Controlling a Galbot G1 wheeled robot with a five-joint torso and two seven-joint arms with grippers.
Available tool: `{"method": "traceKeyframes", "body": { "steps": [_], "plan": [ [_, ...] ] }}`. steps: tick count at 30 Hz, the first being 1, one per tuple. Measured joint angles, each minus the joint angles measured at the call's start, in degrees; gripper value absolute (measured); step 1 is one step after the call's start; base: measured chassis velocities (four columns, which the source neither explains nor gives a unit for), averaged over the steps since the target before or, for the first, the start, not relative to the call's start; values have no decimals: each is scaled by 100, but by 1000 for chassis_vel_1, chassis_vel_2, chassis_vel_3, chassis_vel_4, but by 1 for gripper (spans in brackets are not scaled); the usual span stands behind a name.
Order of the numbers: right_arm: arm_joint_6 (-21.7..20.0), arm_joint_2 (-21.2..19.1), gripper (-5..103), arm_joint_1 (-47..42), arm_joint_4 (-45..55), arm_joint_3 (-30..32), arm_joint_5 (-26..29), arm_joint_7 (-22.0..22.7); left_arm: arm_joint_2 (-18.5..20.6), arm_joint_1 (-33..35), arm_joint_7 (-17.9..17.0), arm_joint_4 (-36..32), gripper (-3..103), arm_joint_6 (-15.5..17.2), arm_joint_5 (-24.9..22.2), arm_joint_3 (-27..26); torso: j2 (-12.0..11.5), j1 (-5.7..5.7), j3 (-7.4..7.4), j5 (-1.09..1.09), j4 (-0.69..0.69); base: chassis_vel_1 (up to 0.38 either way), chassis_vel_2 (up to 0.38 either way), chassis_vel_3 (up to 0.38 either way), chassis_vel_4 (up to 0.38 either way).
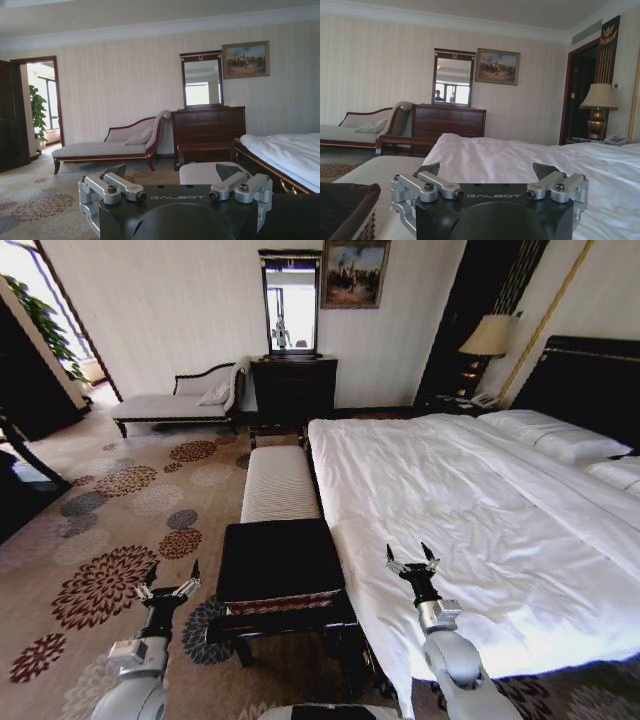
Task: Fold the clothes on the bed and place them into the basket.
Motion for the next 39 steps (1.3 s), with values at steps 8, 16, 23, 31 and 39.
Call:
{"method": "traceKeyframes", "body": {
  "steps": [8,16,23,31,39],
  "plan": [
    [-6,3,100,8,-2,-12,3,8,1,-11,0,7,100,0,0,3,0,0,0,0,0,0,0,0,0],
    [-13,6,100,13,-8,-21,8,12,4,-18,0,10,100,0,-5,8,0,0,0,0,0,0,0,0,0],
    [-15,8,100,16,-11,-25,10,15,5,-20,0,13,100,0,-9,11,0,0,0,0,0,0,0,0,0],
    [-18,8,100,18,-13,-28,13,18,7,-22,0,16,100,0,-12,13,0,0,0,0,0,0,0,0,0],
    [-21,9,100,20,-14,-31,16,20,8,-21,-1,16,100,2,-13,14,0,0,0,0,0,0,0,0,0]
  ]
}}
